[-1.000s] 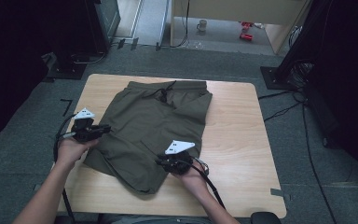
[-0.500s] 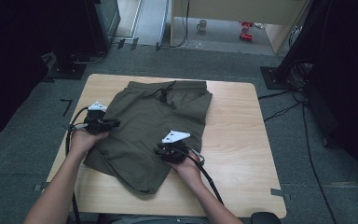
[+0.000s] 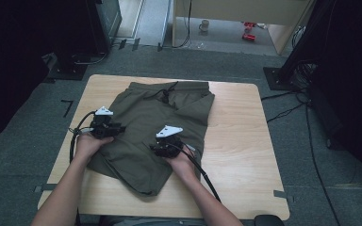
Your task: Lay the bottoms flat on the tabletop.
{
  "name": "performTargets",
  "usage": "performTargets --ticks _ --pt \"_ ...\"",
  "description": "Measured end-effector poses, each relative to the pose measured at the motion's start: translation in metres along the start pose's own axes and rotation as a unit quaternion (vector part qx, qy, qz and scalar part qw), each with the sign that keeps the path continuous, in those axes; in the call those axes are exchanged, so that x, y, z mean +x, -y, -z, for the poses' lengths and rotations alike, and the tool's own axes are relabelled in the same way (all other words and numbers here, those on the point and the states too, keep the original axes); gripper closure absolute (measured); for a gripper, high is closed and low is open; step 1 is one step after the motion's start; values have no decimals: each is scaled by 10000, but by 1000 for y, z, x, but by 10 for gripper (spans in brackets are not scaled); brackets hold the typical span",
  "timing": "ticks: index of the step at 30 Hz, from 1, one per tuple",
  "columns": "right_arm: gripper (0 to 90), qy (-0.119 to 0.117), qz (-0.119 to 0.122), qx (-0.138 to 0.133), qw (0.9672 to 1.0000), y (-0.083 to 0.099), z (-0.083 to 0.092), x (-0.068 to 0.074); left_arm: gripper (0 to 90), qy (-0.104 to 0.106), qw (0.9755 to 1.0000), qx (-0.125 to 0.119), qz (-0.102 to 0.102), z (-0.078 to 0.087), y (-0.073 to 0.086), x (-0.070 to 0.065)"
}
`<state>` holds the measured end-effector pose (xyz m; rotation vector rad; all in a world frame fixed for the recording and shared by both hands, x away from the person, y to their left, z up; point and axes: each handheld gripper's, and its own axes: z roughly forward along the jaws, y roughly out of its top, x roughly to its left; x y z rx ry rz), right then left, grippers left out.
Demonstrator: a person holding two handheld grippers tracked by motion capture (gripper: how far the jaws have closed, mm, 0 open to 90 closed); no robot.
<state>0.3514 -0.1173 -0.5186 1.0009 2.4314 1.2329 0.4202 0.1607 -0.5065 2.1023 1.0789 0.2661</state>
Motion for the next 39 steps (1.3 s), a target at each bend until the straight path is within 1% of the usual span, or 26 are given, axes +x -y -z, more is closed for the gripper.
performTargets --ticks 1,4,6,7,9,14,17,19,20,22,24,25,26,27,29,31,33,39 --pt "548 18 5 -4 10000 -1 -1 0 638 5 10000 -29 -18 0 1 0" --pt "543 42 10 70 10000 -5 -8 -1 615 99 9999 -80 50 1 3 2" --pt "525 70 23 99 9999 -7 -11 -1 596 125 9998 -157 64 1 5 2" --pt "517 98 32 93 9999 -9 -13 0 586 128 9997 -197 64 1 6 1" --pt "497 122 28 124 9998 -11 -16 1 577 117 9996 -239 -4 1 8 1" --pt "474 226 27 173 9996 -17 -23 3 569 141 9995 -293 33 1 9 1" --pt "464 282 94 206 9993 -20 -27 5 561 135 9994 -309 43 1 9 1" --pt "463 347 149 184 9991 -21 -29 6 559 86 9995 -298 33 1 9 0" --pt "467 360 123 185 9991 -21 -29 6 559 67 9996 -290 33 0 8 0" --pt "508 397 110 173 9990 -21 -29 5 560 14 9997 -242 -33 0 8 -2" --pt "622 411 65 155 9990 -20 -28 4 556 -14 9997 -237 -59 0 8 -3" --pt "659 413 69 139 9990 -20 -27 4 555 -17 9997 -243 -52 0 8 -3" --pt "737 421 24 150 9990 -19 -25 2 555 -14 9997 -256 -36 0 8 -3" --pt "737 421 24 150 9990 -19 -25 2 555 1 9996 -269 -24 0 8 -3" --pt "795 408 -27 164 9990 -18 -23 -1 556 17 9996 -279 -11 0 9 -2" --pt "831 406 -80 199 9989 -18 -21 -4 557 23 9996 -285 -4 0 9 -2" --pt "847 402 -106 230 9989 -19 -20 -4 557 19 9996 -295 -7 0 9 -2" --pt "855 382 -153 314 9987 -20 -17 -5 558 8 9995 -330 -3 0 10 -2"
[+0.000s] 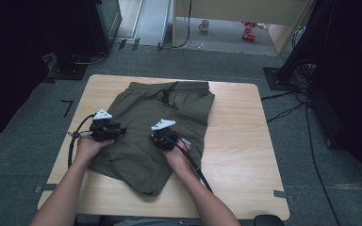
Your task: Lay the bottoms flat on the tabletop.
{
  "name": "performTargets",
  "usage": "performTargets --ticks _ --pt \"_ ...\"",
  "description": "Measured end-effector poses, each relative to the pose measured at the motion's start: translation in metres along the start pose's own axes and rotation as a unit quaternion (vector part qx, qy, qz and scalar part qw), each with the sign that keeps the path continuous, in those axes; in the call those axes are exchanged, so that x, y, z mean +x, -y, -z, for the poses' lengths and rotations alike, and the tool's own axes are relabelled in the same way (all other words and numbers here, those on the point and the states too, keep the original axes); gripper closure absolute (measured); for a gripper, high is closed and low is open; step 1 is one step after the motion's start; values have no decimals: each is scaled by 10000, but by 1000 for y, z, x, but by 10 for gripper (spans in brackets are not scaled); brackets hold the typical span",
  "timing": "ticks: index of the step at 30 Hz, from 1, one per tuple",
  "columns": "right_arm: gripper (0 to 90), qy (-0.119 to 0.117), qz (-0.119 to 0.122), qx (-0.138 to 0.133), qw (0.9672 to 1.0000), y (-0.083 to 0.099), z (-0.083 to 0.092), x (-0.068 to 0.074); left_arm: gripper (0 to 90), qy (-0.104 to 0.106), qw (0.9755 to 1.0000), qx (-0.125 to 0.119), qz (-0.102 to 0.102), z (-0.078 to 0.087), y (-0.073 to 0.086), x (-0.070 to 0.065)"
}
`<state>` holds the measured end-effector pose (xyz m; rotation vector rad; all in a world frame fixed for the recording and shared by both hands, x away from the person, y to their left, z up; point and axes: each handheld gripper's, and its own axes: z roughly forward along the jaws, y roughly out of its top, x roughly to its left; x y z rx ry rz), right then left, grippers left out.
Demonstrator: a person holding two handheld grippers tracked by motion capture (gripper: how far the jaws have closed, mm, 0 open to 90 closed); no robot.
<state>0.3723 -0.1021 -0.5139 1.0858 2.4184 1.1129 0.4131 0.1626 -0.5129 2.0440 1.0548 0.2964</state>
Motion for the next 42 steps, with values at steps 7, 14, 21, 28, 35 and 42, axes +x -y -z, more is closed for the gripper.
performTargets --ticks 7,14,21,28,35,42 --pt "856 -105 -9 -121 9999 -4 17 -5 558 -8 10000 -23 -10 0 1 0" --pt "856 -229 52 -110 9997 -6 33 -6 551 -1 10000 -54 16 0 2 -1" --pt "856 -262 3 -204 9994 -3 54 -13 548 -100 9999 -14 -5 0 1 -1" --pt "856 -161 0 -277 9995 6 81 -23 547 -84 10000 -20 29 1 1 -1" --pt "856 3 -82 -313 9995 19 104 -37 543 -74 10000 -10 41 1 1 -1" --pt "856 65 -210 -368 9991 30 120 -49 536 -54 10000 -4 65 1 1 0"
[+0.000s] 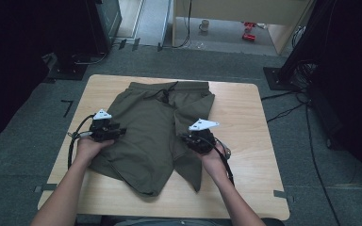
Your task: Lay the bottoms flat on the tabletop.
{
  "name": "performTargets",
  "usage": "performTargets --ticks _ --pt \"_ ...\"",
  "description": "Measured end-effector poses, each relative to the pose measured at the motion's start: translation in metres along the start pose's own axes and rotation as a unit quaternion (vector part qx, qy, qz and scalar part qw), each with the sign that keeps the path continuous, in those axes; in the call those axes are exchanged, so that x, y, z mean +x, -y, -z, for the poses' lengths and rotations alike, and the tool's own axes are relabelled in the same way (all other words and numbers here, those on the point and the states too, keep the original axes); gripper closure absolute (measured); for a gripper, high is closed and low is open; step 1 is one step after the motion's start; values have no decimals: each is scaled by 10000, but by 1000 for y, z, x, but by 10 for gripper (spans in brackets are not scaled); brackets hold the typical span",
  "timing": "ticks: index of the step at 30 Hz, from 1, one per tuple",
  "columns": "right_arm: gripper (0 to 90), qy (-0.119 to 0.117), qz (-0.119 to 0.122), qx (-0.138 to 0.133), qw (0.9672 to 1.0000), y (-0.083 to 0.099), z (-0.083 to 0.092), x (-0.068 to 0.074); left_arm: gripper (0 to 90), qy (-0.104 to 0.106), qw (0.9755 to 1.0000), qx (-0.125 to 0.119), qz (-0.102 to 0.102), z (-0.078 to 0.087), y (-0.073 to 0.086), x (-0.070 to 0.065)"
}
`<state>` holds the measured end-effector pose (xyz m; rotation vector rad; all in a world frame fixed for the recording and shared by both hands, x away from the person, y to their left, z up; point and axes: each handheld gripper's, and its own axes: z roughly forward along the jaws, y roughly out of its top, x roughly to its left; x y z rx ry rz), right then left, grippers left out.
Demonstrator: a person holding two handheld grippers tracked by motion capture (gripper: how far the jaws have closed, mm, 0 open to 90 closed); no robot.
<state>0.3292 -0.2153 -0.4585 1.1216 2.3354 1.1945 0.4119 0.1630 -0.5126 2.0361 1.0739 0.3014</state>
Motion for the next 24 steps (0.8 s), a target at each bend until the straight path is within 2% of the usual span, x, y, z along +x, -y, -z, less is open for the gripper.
performTargets --ticks 17,24 --pt "855 375 -112 19 9992 30 40 -29 531 39 10000 22 59 2 1 0" --pt "855 586 -363 57 9976 52 56 -45 532 51 10000 1 58 3 2 1"
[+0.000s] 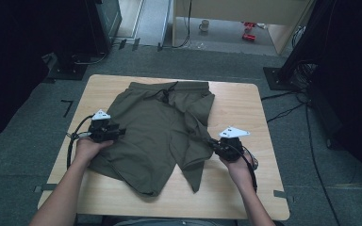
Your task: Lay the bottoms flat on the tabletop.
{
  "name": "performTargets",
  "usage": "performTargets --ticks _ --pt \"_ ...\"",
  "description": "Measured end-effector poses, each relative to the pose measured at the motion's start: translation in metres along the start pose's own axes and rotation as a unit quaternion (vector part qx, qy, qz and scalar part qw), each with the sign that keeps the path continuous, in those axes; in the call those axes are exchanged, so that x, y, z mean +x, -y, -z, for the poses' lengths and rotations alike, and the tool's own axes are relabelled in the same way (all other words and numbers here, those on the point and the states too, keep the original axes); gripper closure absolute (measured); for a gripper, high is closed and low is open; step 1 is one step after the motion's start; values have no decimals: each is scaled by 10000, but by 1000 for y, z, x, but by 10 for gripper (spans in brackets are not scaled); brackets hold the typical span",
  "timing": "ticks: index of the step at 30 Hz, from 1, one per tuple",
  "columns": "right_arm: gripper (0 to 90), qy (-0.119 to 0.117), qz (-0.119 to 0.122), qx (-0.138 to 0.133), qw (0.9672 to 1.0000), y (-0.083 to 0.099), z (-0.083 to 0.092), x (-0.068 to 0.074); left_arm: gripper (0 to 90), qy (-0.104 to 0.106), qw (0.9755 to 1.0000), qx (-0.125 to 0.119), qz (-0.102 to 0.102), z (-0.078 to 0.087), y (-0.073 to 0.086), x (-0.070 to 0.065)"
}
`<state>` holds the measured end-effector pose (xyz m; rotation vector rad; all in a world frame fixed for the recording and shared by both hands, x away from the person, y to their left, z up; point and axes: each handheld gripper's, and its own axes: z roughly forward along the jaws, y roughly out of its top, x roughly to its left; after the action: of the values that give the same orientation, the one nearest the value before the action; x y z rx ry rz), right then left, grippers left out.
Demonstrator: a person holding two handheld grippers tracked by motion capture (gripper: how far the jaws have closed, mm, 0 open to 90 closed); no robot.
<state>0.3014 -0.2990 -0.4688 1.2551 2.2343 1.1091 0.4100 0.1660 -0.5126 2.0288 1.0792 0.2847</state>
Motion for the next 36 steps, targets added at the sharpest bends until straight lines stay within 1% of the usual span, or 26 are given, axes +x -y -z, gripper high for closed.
performTargets --ticks 2,9,10,12,20,26,31,33,36 --pt "855 49 -55 19 10000 6 4 -4 532 -12 10000 -3 -12 0 0 0" --pt "855 236 -116 111 9996 23 15 -17 531 -4 10000 -34 19 1 1 0" --pt "855 264 -147 132 9995 27 17 -20 532 -7 10000 -28 0 1 2 0" --pt "855 305 -209 160 9992 32 20 -24 532 -10 10000 -28 27 2 2 0" --pt "855 505 -296 280 9979 52 31 -39 533 -23 10000 -45 35 3 4 0" --pt "854 550 -282 385 9973 68 36 -47 532 -27 10000 -70 43 3 4 0" --pt "853 580 -261 462 9969 82 41 -50 532 -30 10000 -57 27 5 6 0" --pt "853 586 -302 442 9968 87 43 -52 532 -25 10000 -46 35 6 6 0" --pt "852 628 -292 402 9968 92 48 -53 532 -34 10000 -51 36 6 7 -1"
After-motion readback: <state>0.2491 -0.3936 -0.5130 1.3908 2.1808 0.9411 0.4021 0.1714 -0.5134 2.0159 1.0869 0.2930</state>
